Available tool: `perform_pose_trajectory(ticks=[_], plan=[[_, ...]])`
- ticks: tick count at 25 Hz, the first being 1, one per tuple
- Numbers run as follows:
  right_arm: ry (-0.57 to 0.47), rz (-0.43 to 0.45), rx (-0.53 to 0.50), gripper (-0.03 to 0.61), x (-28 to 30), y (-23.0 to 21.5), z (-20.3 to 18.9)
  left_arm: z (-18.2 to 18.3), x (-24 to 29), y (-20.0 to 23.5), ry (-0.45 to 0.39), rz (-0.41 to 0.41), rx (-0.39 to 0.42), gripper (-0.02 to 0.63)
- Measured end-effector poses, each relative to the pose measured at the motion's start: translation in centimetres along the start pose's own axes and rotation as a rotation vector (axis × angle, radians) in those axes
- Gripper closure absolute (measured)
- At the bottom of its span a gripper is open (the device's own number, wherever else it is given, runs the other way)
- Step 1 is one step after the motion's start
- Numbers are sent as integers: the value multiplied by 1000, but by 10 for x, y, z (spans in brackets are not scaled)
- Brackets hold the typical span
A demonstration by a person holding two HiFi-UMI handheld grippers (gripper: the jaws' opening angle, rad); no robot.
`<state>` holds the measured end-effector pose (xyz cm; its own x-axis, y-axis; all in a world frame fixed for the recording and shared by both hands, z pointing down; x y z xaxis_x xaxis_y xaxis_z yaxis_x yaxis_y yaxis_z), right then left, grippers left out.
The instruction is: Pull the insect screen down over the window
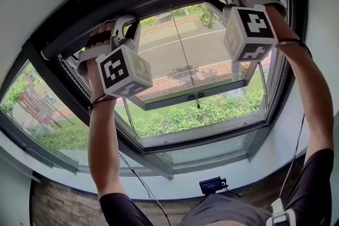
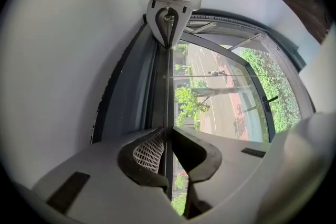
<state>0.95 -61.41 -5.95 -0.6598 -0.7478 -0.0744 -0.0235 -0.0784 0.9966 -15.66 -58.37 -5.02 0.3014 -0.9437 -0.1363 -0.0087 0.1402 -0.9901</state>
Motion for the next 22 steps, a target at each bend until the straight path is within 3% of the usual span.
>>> perform_pose_trajectory(ticks=[3,9,14,22], plan=[[-3,34,5,555,0,3,1,-4,-1,0,34,-13,-10,573],[-22,38,32,557,-8,3,3,3,-8,-3,24,-61,-38,580],[-36,113,73,557,-16,61,2,16,-14,-52,11,-91,-62,592],[-41,202,107,557,-17,121,0,13,-14,-76,5,-160,-110,594]])
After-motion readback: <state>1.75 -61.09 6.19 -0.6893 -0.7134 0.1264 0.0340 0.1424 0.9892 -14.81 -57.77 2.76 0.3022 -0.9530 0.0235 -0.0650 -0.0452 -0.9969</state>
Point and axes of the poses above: the fingertips, and each gripper's own axes: x forward along the fingers, y to its left, z out of its top, the point moved 1 cm from there along -x, backward along the fingers, and after that the axes turned 15 degrees about -y, right-handed, at the moved point
